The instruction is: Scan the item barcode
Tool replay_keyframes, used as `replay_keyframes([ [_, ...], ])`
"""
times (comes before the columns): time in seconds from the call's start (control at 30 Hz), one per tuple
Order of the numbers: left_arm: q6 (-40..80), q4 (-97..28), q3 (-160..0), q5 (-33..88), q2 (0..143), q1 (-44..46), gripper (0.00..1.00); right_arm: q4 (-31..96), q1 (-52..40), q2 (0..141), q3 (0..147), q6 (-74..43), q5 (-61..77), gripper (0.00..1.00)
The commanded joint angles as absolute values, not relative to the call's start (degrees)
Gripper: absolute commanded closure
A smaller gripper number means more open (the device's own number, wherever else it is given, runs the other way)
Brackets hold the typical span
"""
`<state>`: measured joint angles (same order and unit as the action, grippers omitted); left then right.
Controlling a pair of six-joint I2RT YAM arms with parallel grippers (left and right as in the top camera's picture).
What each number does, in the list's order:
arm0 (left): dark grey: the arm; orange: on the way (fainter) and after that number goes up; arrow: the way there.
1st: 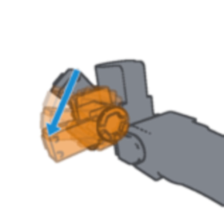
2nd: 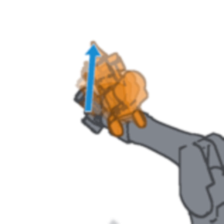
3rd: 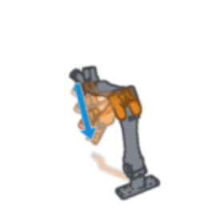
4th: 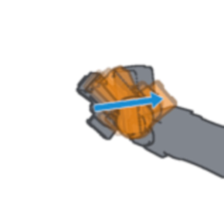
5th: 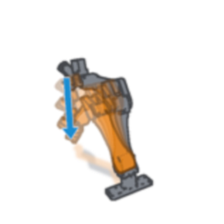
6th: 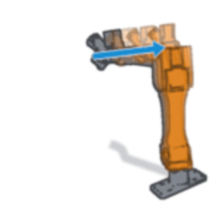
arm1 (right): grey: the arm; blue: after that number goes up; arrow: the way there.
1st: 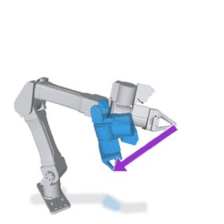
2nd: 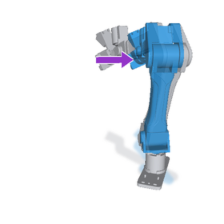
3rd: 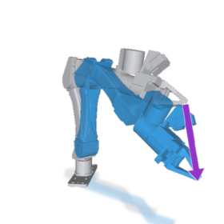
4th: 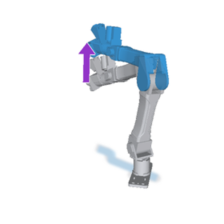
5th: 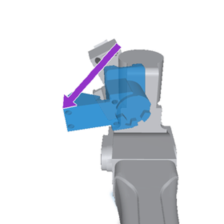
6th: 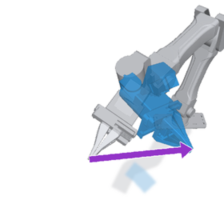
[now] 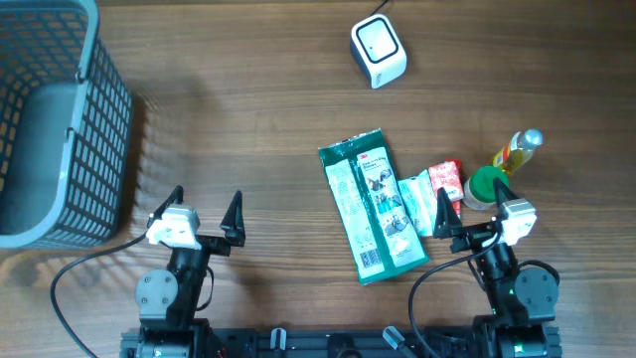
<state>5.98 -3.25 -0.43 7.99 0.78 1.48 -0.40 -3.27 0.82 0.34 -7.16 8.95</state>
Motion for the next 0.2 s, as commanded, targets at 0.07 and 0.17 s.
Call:
replay_keyframes([
  [0.07, 4.5, -3.8, -0.3, 7.4, 0.2, 1.6, 0.0, -0.6, -3.0, 0.3, 0.3, -6.0, 8.4, 0.0],
  [0.17, 4.5, -3.8, -0.3, 7.4, 0.2, 1.6, 0.0, -0.6, -3.0, 0.3, 0.3, -6.0, 8.4, 0.0],
])
